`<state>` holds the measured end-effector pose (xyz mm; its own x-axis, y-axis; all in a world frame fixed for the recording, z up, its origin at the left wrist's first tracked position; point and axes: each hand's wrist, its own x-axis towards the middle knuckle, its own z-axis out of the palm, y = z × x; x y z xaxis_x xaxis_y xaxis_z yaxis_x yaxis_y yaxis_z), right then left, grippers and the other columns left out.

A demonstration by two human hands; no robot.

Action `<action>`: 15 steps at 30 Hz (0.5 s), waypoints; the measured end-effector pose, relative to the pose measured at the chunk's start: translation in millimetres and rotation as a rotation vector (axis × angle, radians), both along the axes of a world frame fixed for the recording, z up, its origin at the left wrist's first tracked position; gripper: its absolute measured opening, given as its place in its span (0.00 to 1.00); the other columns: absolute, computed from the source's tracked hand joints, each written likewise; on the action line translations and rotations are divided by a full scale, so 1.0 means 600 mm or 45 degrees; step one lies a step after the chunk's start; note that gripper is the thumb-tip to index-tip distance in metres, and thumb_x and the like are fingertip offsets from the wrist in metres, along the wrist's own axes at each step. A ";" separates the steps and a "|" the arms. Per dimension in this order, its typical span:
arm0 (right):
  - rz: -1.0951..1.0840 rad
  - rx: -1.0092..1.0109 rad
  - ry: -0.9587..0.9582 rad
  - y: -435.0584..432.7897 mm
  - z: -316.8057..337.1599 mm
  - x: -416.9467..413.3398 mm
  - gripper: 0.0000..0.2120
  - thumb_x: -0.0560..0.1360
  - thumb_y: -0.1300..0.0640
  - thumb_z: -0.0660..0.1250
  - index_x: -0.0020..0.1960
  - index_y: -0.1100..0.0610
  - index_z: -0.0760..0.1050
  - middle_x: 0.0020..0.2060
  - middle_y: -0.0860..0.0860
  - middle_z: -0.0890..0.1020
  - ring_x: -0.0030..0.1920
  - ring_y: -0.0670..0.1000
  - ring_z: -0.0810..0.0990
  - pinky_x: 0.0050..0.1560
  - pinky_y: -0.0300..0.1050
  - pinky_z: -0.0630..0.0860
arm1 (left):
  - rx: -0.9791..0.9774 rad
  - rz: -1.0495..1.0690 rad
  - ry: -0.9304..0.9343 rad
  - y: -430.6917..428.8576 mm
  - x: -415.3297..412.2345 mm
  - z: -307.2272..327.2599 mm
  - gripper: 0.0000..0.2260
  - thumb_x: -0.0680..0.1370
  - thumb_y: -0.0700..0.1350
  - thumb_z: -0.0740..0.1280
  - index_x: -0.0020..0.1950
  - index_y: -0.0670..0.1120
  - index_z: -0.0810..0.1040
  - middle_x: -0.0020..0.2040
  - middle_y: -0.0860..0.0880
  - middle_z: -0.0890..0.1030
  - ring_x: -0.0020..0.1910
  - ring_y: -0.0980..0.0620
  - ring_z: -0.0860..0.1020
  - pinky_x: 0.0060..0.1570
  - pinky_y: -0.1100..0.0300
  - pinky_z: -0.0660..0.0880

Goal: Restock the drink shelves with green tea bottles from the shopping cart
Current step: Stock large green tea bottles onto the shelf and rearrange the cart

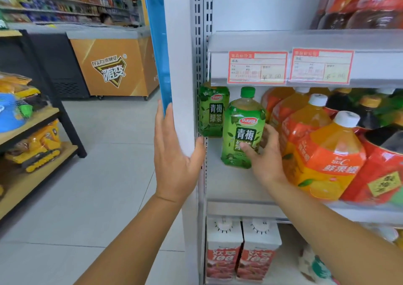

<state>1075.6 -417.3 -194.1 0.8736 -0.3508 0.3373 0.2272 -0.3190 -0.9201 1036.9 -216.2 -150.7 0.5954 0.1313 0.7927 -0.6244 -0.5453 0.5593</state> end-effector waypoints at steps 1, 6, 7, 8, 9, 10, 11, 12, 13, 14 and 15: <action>-0.039 -0.010 -0.007 0.000 -0.006 0.009 0.31 0.73 0.56 0.71 0.70 0.47 0.60 0.65 0.48 0.74 0.66 0.47 0.71 0.63 0.47 0.72 | 0.000 -0.008 0.001 0.000 0.000 0.000 0.33 0.76 0.48 0.62 0.77 0.40 0.55 0.76 0.38 0.61 0.76 0.45 0.59 0.74 0.65 0.54; -0.207 -0.007 0.010 0.010 -0.018 0.053 0.39 0.72 0.57 0.73 0.76 0.50 0.54 0.70 0.51 0.68 0.70 0.50 0.67 0.72 0.54 0.64 | -0.029 -0.001 -0.004 0.000 0.002 -0.003 0.33 0.75 0.49 0.62 0.77 0.40 0.57 0.76 0.39 0.62 0.76 0.48 0.59 0.72 0.70 0.53; -0.218 -0.004 0.037 0.016 -0.019 0.057 0.46 0.68 0.56 0.76 0.76 0.51 0.51 0.71 0.52 0.66 0.71 0.50 0.65 0.72 0.51 0.63 | -0.032 0.003 -0.006 0.000 0.003 -0.004 0.33 0.75 0.50 0.62 0.77 0.40 0.57 0.76 0.39 0.62 0.76 0.48 0.59 0.72 0.71 0.52; -0.238 -0.011 0.064 0.022 -0.021 0.062 0.51 0.65 0.54 0.78 0.76 0.51 0.50 0.71 0.52 0.65 0.70 0.51 0.65 0.70 0.49 0.64 | -0.032 0.005 -0.011 0.001 0.003 -0.005 0.33 0.75 0.50 0.62 0.77 0.40 0.57 0.76 0.39 0.62 0.76 0.48 0.59 0.72 0.70 0.52; -0.265 -0.040 0.076 0.027 -0.024 0.068 0.52 0.62 0.53 0.80 0.75 0.51 0.51 0.69 0.53 0.67 0.69 0.52 0.66 0.68 0.49 0.66 | -0.028 0.005 -0.018 0.001 0.004 -0.006 0.33 0.75 0.50 0.62 0.77 0.40 0.57 0.76 0.39 0.62 0.76 0.47 0.59 0.73 0.69 0.53; -0.302 -0.064 0.096 0.031 -0.025 0.073 0.50 0.61 0.52 0.80 0.74 0.53 0.55 0.67 0.53 0.68 0.68 0.53 0.67 0.66 0.50 0.67 | -0.021 0.003 -0.024 0.001 0.005 -0.006 0.33 0.75 0.49 0.63 0.77 0.39 0.57 0.76 0.39 0.62 0.76 0.46 0.59 0.73 0.67 0.53; -0.340 -0.080 0.109 0.033 -0.023 0.079 0.47 0.62 0.53 0.80 0.73 0.55 0.57 0.66 0.54 0.68 0.68 0.54 0.67 0.65 0.51 0.67 | -0.014 -0.001 -0.028 0.001 0.005 -0.006 0.33 0.75 0.49 0.63 0.77 0.39 0.57 0.76 0.39 0.62 0.76 0.46 0.59 0.74 0.64 0.54; -0.371 -0.085 0.125 0.032 -0.021 0.087 0.45 0.63 0.53 0.80 0.72 0.56 0.59 0.66 0.55 0.68 0.68 0.55 0.67 0.65 0.51 0.67 | -0.009 -0.003 -0.032 0.001 0.005 -0.006 0.33 0.75 0.48 0.63 0.77 0.39 0.57 0.76 0.39 0.62 0.76 0.45 0.59 0.75 0.62 0.55; -0.387 -0.081 0.142 0.032 -0.018 0.093 0.45 0.63 0.53 0.80 0.72 0.56 0.58 0.67 0.55 0.67 0.69 0.56 0.66 0.65 0.51 0.66 | -0.007 -0.001 -0.038 0.001 0.005 -0.005 0.33 0.75 0.48 0.63 0.77 0.39 0.57 0.76 0.39 0.62 0.76 0.45 0.59 0.75 0.60 0.55; -0.390 -0.075 0.170 0.030 -0.016 0.102 0.46 0.64 0.52 0.79 0.73 0.56 0.57 0.68 0.56 0.65 0.70 0.57 0.65 0.66 0.52 0.66 | -0.009 0.003 -0.042 0.001 0.005 -0.005 0.33 0.75 0.48 0.63 0.77 0.39 0.57 0.76 0.40 0.62 0.76 0.45 0.59 0.75 0.61 0.55; -0.394 -0.076 0.198 0.026 -0.015 0.111 0.47 0.65 0.51 0.79 0.75 0.55 0.54 0.70 0.57 0.63 0.70 0.58 0.63 0.67 0.52 0.65 | -0.014 0.005 -0.044 0.000 0.004 -0.005 0.33 0.75 0.48 0.63 0.77 0.39 0.57 0.76 0.40 0.63 0.76 0.46 0.59 0.75 0.63 0.54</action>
<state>1142.0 -401.8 -202.9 0.7714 -0.5907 0.2367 -0.0298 -0.4051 -0.9138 1039.5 -216.2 -153.8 0.5672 0.1421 0.8112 -0.6413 -0.5418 0.5433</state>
